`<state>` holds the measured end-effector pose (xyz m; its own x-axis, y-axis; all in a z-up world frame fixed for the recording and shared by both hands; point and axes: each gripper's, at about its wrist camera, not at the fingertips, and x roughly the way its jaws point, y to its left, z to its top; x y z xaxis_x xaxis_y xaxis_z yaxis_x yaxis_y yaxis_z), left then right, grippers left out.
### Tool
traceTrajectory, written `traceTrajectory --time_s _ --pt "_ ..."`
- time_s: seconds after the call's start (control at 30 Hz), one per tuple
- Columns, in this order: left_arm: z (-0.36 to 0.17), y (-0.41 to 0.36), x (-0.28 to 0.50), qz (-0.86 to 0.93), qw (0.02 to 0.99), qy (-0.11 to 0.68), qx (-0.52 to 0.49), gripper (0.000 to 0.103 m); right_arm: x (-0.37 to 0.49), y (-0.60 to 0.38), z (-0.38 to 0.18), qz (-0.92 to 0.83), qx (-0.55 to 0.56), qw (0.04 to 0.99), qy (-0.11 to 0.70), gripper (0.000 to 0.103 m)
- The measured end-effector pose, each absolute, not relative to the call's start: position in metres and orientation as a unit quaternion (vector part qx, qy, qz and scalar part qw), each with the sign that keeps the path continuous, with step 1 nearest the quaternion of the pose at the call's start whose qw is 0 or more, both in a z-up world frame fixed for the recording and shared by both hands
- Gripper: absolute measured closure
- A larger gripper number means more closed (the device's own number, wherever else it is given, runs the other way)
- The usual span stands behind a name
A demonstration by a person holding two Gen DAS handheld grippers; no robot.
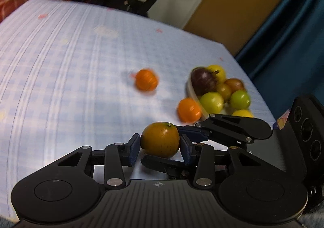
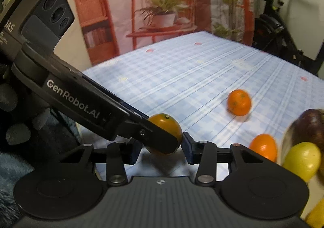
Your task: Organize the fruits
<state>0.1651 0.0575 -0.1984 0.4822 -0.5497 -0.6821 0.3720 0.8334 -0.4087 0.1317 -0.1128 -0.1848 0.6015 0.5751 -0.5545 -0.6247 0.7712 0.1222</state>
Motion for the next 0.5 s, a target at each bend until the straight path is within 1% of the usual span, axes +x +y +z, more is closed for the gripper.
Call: traceTrajectory --time_s 0.23,0.33,0.5 --pt "-0.176 0.003 0.181 -0.330 0.846 0.415 -0.062 0.058 0.121 -0.158 -0.161 0.250 0.019 0.928 0.275 0.058" --pt "-0.178 -0.027 0.185 -0.361 0.830 0.422 -0.052 0.058 0.114 -0.186 -0.159 0.205 0.059 0.934 0.288 0.058" --pt "-0.190 -0.065 0.190 -0.388 0.808 0.441 -0.042 0.058 0.099 -0.215 -0.163 0.144 0.074 0.939 0.304 0.058"
